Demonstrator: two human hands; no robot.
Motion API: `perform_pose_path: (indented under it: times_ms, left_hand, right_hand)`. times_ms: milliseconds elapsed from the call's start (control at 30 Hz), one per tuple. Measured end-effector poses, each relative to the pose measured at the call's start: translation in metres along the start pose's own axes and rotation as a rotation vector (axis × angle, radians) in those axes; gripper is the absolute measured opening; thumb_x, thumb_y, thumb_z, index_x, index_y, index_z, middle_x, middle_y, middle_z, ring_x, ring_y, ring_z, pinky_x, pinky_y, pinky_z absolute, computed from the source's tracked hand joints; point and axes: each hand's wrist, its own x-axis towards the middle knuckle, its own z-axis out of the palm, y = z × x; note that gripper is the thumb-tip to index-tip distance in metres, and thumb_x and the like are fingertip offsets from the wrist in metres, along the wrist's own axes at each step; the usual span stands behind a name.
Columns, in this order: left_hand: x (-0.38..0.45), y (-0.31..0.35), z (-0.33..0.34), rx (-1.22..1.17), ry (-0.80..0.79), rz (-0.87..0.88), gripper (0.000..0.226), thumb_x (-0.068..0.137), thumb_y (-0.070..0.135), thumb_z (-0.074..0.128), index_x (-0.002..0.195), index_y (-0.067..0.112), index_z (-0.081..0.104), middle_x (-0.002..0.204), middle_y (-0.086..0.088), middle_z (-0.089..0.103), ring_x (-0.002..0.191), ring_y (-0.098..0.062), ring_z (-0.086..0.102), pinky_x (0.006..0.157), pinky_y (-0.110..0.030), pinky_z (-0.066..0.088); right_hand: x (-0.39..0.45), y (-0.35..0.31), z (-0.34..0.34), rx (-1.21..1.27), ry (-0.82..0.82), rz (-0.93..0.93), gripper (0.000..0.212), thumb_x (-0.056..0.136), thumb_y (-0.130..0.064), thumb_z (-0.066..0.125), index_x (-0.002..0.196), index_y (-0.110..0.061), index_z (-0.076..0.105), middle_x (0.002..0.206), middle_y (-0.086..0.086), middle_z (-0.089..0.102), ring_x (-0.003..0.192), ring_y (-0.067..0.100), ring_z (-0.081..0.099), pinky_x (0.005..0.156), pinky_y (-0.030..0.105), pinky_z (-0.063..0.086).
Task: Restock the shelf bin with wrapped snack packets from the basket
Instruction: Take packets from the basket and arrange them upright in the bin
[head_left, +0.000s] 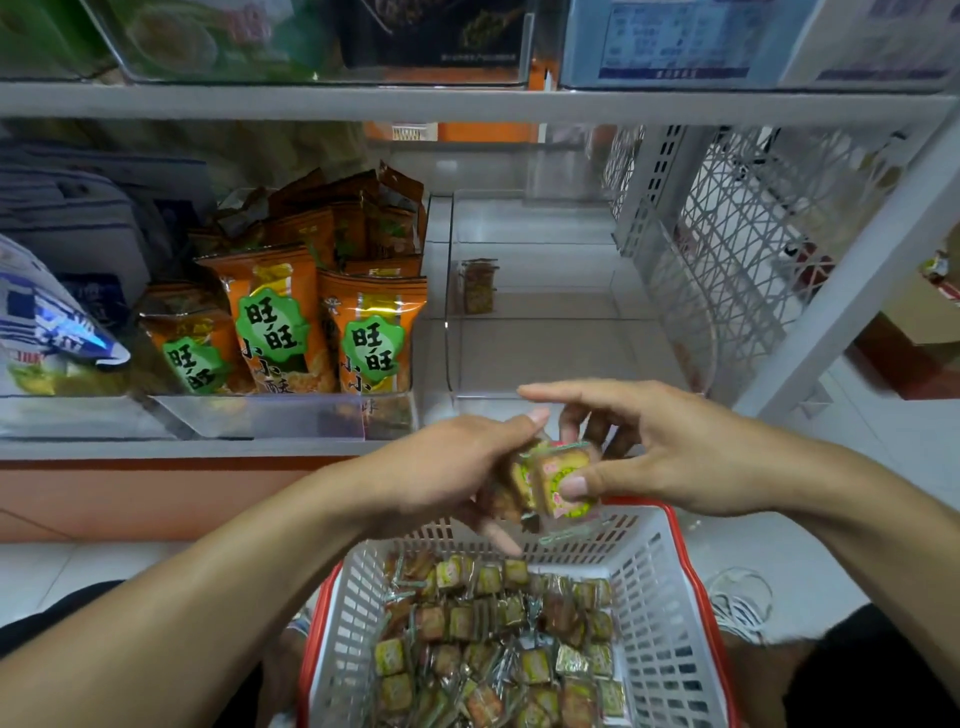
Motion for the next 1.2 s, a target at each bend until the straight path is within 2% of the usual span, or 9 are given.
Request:
perform_pose_path:
  times_ms: [100,200,367,600,733,800,867,1033,1200]
  left_hand:
    - [-0.002,-0.001,0.007,-0.126,-0.044,-0.081,0.048,0.103,0.048,0.047,0.124,0.01,0.066,0.112,-0.013,0.077,0.093,-0.03,0.076,0.072,-0.042,0.066]
    - [0.0,0.0,0.006,-0.261,-0.087,-0.072,0.045,0.105,0.046,0.044,0.133,0.016,0.062,0.125,-0.01,0.073,0.105,-0.031,0.074,0.077,-0.046,0.065]
    - [0.004,0.004,-0.01,-0.579,-0.047,-0.111,0.05,0.109,0.041,0.034,0.138,0.004,0.049,0.127,-0.031,0.066,0.115,-0.045,0.068,0.089,-0.051,0.06]
    - [0.01,0.007,-0.019,-0.905,0.05,0.07,0.048,0.106,0.021,0.027,0.135,0.002,0.06,0.128,-0.026,0.068,0.116,-0.042,0.068,0.088,-0.05,0.061]
    - [0.013,0.01,-0.015,-0.897,0.135,0.111,0.041,0.092,-0.002,0.045,0.125,0.002,0.067,0.124,-0.023,0.07,0.092,-0.025,0.074,0.07,-0.032,0.062]
    - [0.014,0.009,-0.014,-0.845,0.158,0.12,0.051,0.075,-0.008,0.061,0.125,0.004,0.067,0.124,-0.023,0.07,0.094,-0.024,0.072,0.085,-0.029,0.06]
    - [0.014,0.008,-0.013,-0.795,0.163,0.124,0.063,0.068,-0.01,0.068,0.129,0.005,0.063,0.122,-0.022,0.072,0.105,-0.025,0.071,0.095,-0.03,0.058]
    - [0.013,0.004,-0.01,-0.691,0.254,0.262,0.075,0.06,-0.01,0.077,0.13,0.01,0.059,0.106,-0.016,0.078,0.086,-0.021,0.077,0.07,-0.021,0.06]
    - [0.012,-0.001,-0.013,-0.43,0.41,0.342,0.056,0.071,0.0,0.086,0.121,0.015,0.066,0.107,-0.008,0.079,0.092,-0.02,0.077,0.072,-0.025,0.059]
  right_hand:
    - [0.0,-0.001,0.003,-0.011,-0.076,0.021,0.072,0.077,-0.043,0.085,0.139,-0.05,0.049,0.12,-0.012,0.064,0.103,0.016,0.067,0.093,0.044,0.054]
    - [0.001,0.0,0.001,0.029,0.018,0.024,0.052,0.076,-0.036,0.087,0.122,-0.039,0.063,0.107,-0.007,0.069,0.091,0.016,0.069,0.084,0.05,0.057]
    - [-0.003,0.004,-0.011,0.177,0.138,0.012,0.044,0.074,-0.028,0.088,0.11,-0.028,0.062,0.107,-0.001,0.071,0.099,0.021,0.069,0.087,0.052,0.057]
    - [-0.002,0.006,-0.013,0.61,0.196,0.015,0.045,0.071,-0.016,0.079,0.114,-0.012,0.066,0.108,0.011,0.074,0.099,0.021,0.07,0.087,0.033,0.058]
    - [0.001,0.003,0.002,0.762,0.135,0.082,0.047,0.072,-0.008,0.077,0.115,-0.003,0.059,0.112,0.021,0.07,0.099,0.023,0.068,0.089,0.033,0.059]
    - [0.001,0.001,0.003,0.756,0.108,0.093,0.048,0.071,-0.006,0.078,0.115,-0.004,0.059,0.116,0.023,0.069,0.1,0.024,0.068,0.089,0.035,0.058]
    - [0.0,0.001,0.001,0.717,0.077,0.092,0.045,0.072,-0.004,0.078,0.113,-0.006,0.06,0.111,0.017,0.071,0.098,0.021,0.07,0.083,0.032,0.058]
    - [-0.006,0.005,-0.012,0.654,0.053,0.091,0.046,0.074,0.002,0.078,0.115,-0.002,0.057,0.114,0.016,0.07,0.101,0.025,0.07,0.092,0.038,0.057]
    - [-0.004,0.01,-0.014,0.708,0.129,0.06,0.046,0.07,-0.005,0.08,0.112,-0.005,0.06,0.111,0.014,0.072,0.102,0.024,0.07,0.092,0.032,0.057]
